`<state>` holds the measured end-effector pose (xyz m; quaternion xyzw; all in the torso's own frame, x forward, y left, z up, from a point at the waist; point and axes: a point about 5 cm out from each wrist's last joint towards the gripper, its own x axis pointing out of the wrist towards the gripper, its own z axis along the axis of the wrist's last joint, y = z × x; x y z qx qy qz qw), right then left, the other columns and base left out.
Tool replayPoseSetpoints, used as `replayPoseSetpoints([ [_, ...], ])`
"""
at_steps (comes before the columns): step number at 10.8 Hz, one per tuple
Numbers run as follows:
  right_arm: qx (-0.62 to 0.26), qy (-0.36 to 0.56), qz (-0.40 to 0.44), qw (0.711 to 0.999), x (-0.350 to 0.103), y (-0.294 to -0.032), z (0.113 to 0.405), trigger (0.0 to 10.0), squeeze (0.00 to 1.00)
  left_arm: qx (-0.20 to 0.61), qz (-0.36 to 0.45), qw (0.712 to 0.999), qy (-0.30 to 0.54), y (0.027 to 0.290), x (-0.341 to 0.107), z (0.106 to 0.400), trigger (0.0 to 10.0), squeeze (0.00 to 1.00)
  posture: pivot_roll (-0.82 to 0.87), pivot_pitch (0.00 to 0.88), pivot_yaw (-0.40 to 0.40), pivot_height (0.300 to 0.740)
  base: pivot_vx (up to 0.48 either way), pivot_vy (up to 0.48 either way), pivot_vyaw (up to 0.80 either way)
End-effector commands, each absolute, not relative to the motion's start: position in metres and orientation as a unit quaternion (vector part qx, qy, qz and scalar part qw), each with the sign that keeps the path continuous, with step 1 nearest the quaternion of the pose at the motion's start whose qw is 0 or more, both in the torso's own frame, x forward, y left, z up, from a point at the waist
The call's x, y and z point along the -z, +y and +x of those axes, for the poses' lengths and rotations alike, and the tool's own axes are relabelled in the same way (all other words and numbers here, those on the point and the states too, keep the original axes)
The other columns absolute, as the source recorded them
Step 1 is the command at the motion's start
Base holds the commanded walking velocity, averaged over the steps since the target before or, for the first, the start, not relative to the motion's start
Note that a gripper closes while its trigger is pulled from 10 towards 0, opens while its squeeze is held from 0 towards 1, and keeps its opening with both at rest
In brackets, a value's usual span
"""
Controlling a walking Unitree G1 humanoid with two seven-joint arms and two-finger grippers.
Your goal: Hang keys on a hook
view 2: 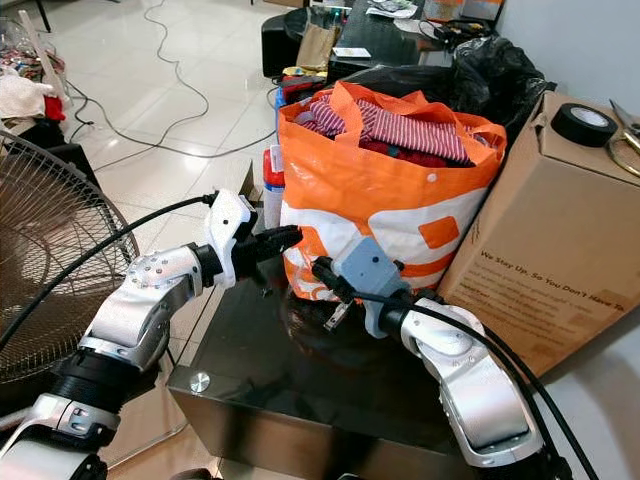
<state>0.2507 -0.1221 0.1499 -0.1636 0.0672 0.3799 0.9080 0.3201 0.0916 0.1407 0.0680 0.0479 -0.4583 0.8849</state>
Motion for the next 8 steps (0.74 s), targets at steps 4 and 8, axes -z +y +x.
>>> replayPoseSetpoints([
  [4,-0.364,0.058,-0.164,0.915,-0.155,-0.128,0.256,0.0,0.00,0.457,0.078,0.884,0.064,0.090,-0.143,0.321,10.0,1.00,-0.01,0.000,-0.067,0.740,0.000,0.000,0.00],
  [8,-0.366,0.063,-0.163,0.914,-0.152,-0.127,0.255,0.0,0.00,0.459,0.043,0.886,0.053,0.091,-0.151,0.321,10.0,1.00,-0.01,0.000,-0.068,0.740,0.000,0.000,0.00],
])
